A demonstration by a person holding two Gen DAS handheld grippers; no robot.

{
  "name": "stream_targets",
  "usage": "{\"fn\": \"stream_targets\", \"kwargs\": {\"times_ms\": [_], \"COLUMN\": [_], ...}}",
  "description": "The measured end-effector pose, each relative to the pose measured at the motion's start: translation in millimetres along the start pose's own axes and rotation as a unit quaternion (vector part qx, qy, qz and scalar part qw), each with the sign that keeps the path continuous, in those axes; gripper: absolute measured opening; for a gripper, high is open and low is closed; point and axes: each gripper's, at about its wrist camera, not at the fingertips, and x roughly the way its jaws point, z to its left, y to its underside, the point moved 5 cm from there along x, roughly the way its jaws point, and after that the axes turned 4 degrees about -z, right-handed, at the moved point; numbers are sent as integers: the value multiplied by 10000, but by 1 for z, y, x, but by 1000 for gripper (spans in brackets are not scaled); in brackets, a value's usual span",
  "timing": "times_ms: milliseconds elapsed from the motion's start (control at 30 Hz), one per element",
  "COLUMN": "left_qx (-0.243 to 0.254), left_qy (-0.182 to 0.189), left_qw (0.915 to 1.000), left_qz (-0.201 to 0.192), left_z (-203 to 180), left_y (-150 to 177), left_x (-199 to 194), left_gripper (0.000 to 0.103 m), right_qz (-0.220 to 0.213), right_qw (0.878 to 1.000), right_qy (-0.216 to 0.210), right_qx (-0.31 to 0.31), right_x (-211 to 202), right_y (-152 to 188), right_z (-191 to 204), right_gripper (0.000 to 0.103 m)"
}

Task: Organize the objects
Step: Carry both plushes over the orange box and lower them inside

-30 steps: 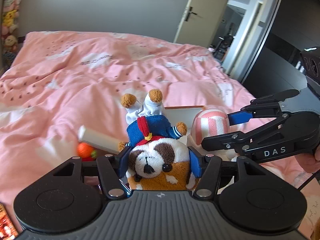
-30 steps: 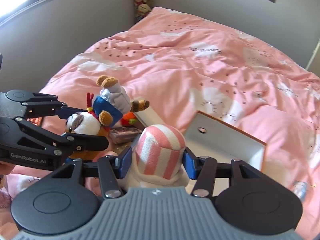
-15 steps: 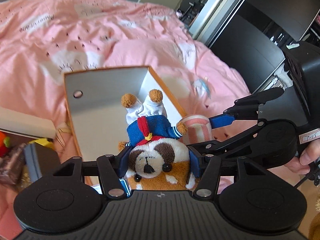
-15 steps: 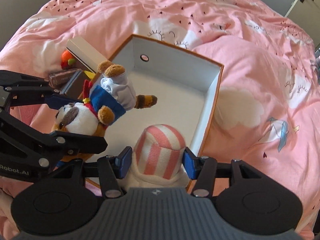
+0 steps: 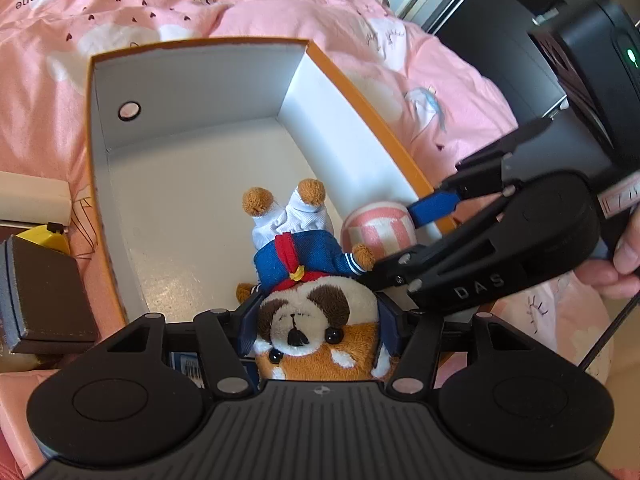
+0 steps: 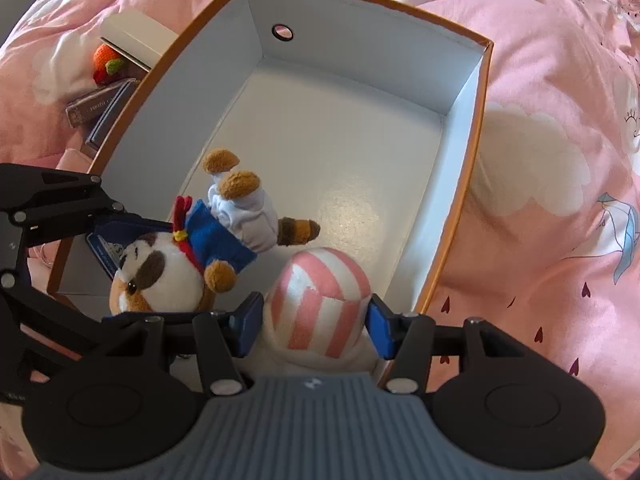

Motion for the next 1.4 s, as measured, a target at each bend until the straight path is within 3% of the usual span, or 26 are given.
{"fn": "stream_targets", "kwargs": {"times_ms": [300, 567, 633, 1033, 1067, 1233, 1400], "left_qx": [115, 32, 74, 403, 436, 591, 659], "left_qy": [-199, -108, -113, -337, -388, -592, -351], "left_qw": [9991, 9986, 9985, 9958, 9954, 9939, 9955], "left_qz": [356, 520, 534, 752, 757, 718, 586], "left_z": [-4, -2, -2, -4, -4, -6, -8], "left_y": [3, 3, 3, 3, 3, 6, 5], "left_x": [22, 31, 30, 38, 39, 39, 25], "left_gripper": [70, 75, 77, 83, 84, 85, 84], "right_qz": [135, 95, 57, -236, -273, -241, -113], "right_qw": [9999, 9999, 9999, 9996, 9995, 9994, 9985], "right_qy": [4, -28, -18, -54, -78, -99, -168], "right_qx": [-107, -117, -154, -171, -158, -237, -501], "right_x": [10, 8, 5, -18, -20, -15, 1], "right_y": [-2, -1, -1, -1, -2, 0, 6], "right_z": [0, -1, 0, -5, -6, -2, 6], "right_gripper": [59, 61, 67, 65, 64, 38, 34]}}
